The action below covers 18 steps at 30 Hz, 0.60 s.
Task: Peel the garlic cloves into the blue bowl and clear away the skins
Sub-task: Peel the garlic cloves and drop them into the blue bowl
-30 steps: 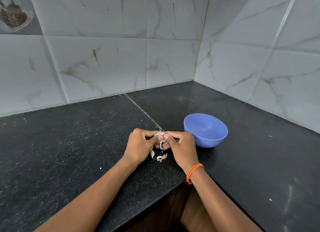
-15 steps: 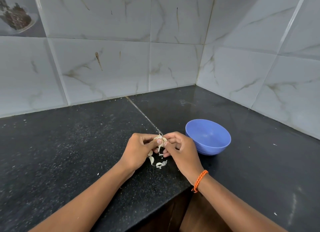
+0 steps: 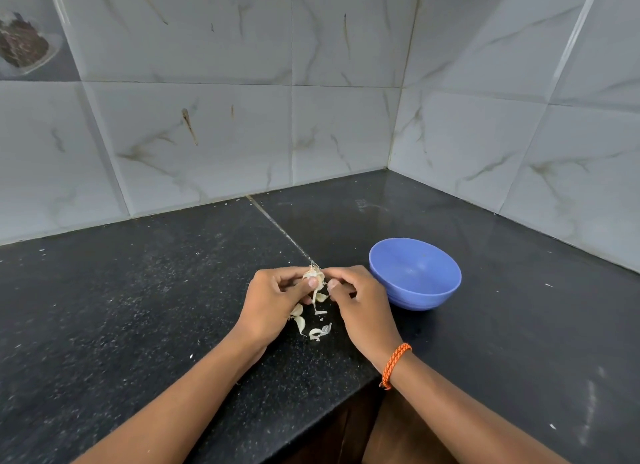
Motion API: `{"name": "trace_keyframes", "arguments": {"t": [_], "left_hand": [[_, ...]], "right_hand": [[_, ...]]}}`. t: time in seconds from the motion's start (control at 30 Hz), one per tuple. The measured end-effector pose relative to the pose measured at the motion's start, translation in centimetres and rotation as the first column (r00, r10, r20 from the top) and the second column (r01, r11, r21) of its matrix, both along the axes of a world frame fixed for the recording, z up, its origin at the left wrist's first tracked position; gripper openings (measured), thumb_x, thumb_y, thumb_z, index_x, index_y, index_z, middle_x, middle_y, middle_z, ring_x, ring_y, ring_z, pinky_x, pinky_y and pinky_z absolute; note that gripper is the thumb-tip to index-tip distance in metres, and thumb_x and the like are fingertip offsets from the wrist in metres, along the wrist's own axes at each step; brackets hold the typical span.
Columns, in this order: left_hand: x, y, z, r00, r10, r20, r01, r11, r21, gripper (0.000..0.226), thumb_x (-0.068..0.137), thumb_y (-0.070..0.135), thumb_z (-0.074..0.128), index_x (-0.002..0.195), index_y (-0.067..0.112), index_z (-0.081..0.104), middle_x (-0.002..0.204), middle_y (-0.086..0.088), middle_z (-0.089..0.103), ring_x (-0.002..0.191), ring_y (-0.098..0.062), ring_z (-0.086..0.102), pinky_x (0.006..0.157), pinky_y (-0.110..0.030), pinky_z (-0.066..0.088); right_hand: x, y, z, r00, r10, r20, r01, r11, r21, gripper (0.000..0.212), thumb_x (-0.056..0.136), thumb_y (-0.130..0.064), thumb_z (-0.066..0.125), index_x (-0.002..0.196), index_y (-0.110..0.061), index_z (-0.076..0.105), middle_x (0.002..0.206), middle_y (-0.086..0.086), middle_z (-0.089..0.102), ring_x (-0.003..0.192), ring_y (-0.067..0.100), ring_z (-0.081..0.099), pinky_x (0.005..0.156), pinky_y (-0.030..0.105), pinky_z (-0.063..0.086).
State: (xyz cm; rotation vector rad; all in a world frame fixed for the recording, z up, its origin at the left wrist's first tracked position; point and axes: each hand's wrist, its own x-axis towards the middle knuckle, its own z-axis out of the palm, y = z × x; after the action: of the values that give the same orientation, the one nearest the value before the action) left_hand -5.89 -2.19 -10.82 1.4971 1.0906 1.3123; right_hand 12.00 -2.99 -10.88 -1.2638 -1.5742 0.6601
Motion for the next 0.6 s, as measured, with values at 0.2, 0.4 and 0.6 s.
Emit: {"name": "trace_keyframes", "arguments": {"t": [0.2, 0.4, 0.6], "left_hand": [[0.2, -0.1, 0.0, 0.999, 0.002, -0.047, -0.002, 1.000, 0.003, 0.019, 0.103, 0.013, 0.074, 0.110, 0.026, 0.087, 0.092, 0.000, 0.085, 0.076, -0.016, 0.077, 0.069, -0.023, 0.054], [0.2, 0.2, -0.2, 0.991, 0.036, -0.131, -0.029, 0.998, 0.052, 0.022, 0.109, 0.021, 0.066, 0.114, 0.031, 0.086, 0.091, -0.002, 0.084, 0.077, -0.032, 0.077, 0.073, -0.046, 0.062], [0.6, -0.4, 0.2, 0.964, 0.125, -0.233, -0.092, 0.985, 0.146, 0.029, 0.107, 0.010, 0.066, 0.117, 0.030, 0.085, 0.078, 0.007, 0.079, 0.069, -0.014, 0.075, 0.068, -0.031, 0.062]], "right_hand": [[0.1, -0.1, 0.5, 0.988, 0.092, -0.123, -0.098, 0.994, -0.040, 0.021, 0.104, -0.018, 0.068, 0.122, -0.021, 0.078, 0.102, -0.007, 0.081, 0.093, 0.010, 0.077, 0.070, 0.025, 0.061], [-0.1, -0.1, 1.3, 0.969, 0.163, -0.188, -0.172, 0.985, -0.030, 0.021, 0.097, -0.023, 0.077, 0.118, -0.023, 0.076, 0.103, -0.006, 0.081, 0.094, 0.014, 0.077, 0.071, 0.025, 0.060], [-0.4, 0.1, 0.8, 0.986, 0.088, -0.142, -0.089, 0.996, -0.001, 0.019, 0.099, -0.017, 0.074, 0.116, -0.025, 0.075, 0.094, -0.002, 0.078, 0.082, 0.017, 0.075, 0.061, 0.029, 0.061]]}}
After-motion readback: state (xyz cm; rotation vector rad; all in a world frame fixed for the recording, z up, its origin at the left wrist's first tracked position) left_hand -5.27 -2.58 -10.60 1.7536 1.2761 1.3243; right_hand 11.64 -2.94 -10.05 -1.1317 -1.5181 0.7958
